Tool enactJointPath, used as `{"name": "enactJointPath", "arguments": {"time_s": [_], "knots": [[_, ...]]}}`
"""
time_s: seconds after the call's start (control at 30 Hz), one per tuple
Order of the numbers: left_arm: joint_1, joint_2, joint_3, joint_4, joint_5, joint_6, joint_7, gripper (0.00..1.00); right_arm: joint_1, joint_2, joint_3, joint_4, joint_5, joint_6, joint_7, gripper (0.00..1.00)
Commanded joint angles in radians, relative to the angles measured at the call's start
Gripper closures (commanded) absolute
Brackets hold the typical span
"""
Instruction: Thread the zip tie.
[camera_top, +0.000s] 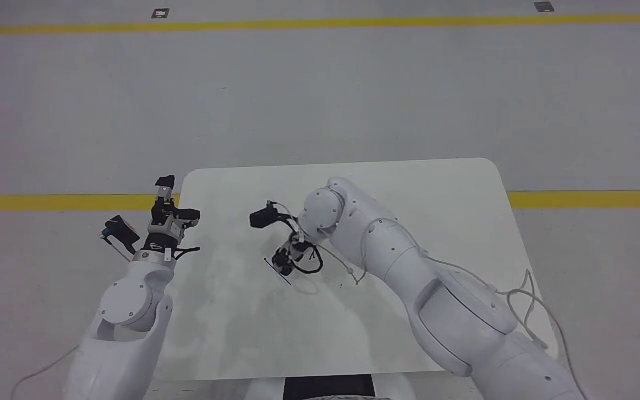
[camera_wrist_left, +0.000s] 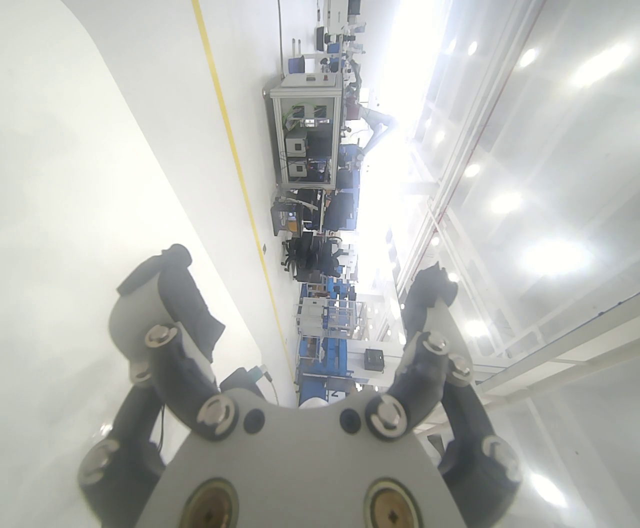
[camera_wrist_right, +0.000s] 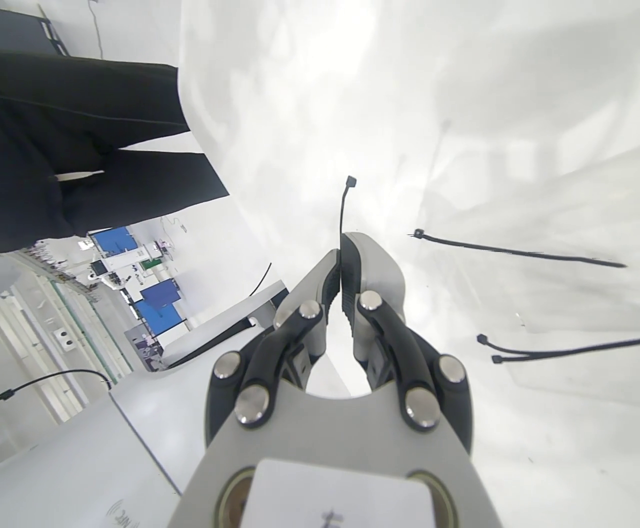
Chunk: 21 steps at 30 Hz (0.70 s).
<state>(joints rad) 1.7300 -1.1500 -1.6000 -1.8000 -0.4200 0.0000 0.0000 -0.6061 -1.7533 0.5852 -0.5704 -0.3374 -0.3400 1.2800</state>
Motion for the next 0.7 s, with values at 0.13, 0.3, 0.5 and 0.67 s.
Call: {"name": "enactJointPath", "arguments": {"time_s": [0.13,0.3,0.5,0.67], "knots": [[0.000,0.000,0.000,0.000,0.000,0.000,0.000,0.00,-0.020,0.039,0.023,-0.083,0.072,0.000,0.011,1.00],[0.000,0.000,0.000,0.000,0.000,0.000,0.000,0.00,-0.047,0.080,0.067,-0.158,0.155,0.000,0.017,1.00],[0.000,0.000,0.000,0.000,0.000,0.000,0.000,0.00,-0.096,0.132,0.139,-0.238,0.250,0.000,0.014,1.00],[0.000,0.000,0.000,0.000,0.000,0.000,0.000,0.00,-0.135,0.160,0.187,-0.283,0.315,0.000,0.006,1.00]]}}
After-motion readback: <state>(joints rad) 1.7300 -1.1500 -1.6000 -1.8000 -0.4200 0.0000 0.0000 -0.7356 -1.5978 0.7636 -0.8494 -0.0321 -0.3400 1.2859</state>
